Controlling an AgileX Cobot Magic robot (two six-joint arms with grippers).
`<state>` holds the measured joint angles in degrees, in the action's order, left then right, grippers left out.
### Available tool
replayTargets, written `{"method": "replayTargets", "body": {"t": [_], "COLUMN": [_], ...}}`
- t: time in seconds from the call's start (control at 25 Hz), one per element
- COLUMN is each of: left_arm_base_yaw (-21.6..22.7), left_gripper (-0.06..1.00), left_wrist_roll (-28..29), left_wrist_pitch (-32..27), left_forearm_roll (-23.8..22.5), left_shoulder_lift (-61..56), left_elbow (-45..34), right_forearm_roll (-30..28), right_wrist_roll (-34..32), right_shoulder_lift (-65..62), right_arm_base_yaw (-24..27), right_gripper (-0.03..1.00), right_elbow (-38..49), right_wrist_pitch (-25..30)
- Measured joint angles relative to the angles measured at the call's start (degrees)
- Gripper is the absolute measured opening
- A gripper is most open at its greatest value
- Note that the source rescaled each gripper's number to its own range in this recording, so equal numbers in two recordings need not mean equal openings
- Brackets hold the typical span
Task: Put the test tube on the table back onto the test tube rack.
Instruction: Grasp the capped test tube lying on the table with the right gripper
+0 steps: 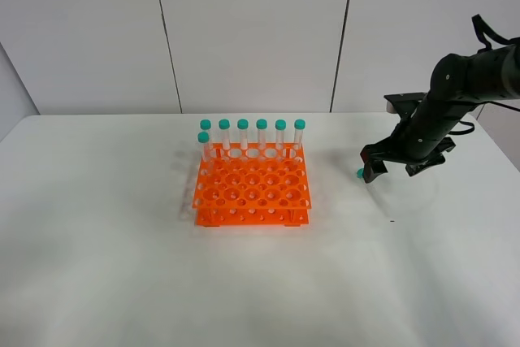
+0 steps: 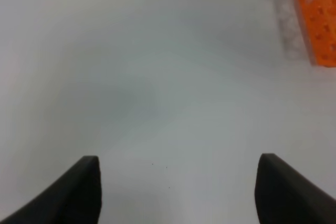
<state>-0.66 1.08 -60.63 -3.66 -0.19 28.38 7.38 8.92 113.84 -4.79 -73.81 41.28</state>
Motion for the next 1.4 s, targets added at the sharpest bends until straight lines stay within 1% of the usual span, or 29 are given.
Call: {"method": "replayTargets", "body": {"t": [0.24,0.48,0.76,0.8,0.84,0.88,0.92,1.0,1.08,1.12,1.16,1.2,1.32,1.4], "left_arm_base_yaw": [0.0,0.0,0.0,0.0,0.0,0.0,0.0,0.0,0.0,0.0,0.0,0.0,0.0,0.0], "left_gripper": [1.0,1.0,1.0,1.0,1.0,1.0,1.0,1.0,1.0,1.0,1.0,1.0,1.0,1.0], "left_wrist_roll": [0.0,0.0,0.0,0.0,0.0,0.0,0.0,0.0,0.0,0.0,0.0,0.0,0.0,0.0], "left_wrist_pitch": [0.0,0.0,0.0,0.0,0.0,0.0,0.0,0.0,0.0,0.0,0.0,0.0,0.0,0.0], "left_forearm_roll": [0.0,0.0,0.0,0.0,0.0,0.0,0.0,0.0,0.0,0.0,0.0,0.0,0.0,0.0], "left_shoulder_lift": [0.0,0.0,0.0,0.0,0.0,0.0,0.0,0.0,0.0,0.0,0.0,0.0,0.0,0.0], "left_elbow": [0.0,0.0,0.0,0.0,0.0,0.0,0.0,0.0,0.0,0.0,0.0,0.0,0.0,0.0], "right_forearm_roll": [0.5,0.6,0.7,0.7,0.8,0.8,1.0,1.2,1.3,1.5,1.5,1.6,1.7,1.7], "right_wrist_roll": [-0.1,-0.1,-0.1,-0.1,-0.1,-0.1,-0.1,-0.1,-0.1,0.0,0.4,0.9,2.3,2.6], "right_shoulder_lift": [3.8,6.1,7.5,7.5,7.5,7.6,7.6,7.6,7.6,7.6,7.6,7.6,6.5,3.8], "right_arm_base_yaw": [0.0,0.0,0.0,0.0,0.0,0.0,0.0,0.0,0.0,0.0,0.0,0.0,0.0,0.0], "right_gripper": [0.94,0.94,0.93,0.9,0.86,0.8,0.7,0.44,0.05,0.0,0.04,0.02,0.02,0.02], "right_elbow": [0.0,0.0,-0.1,-0.1,-0.1,-0.1,-0.1,-0.1,-0.1,-0.1,-0.1,-0.1,-0.1,-0.1], "right_wrist_pitch": [-0.7,-2.8,-3.2,-3.2,-3.2,-3.2,-3.2,-3.1,-3.0,-3.0,-3.0,-2.9,-2.8,-2.7]}}
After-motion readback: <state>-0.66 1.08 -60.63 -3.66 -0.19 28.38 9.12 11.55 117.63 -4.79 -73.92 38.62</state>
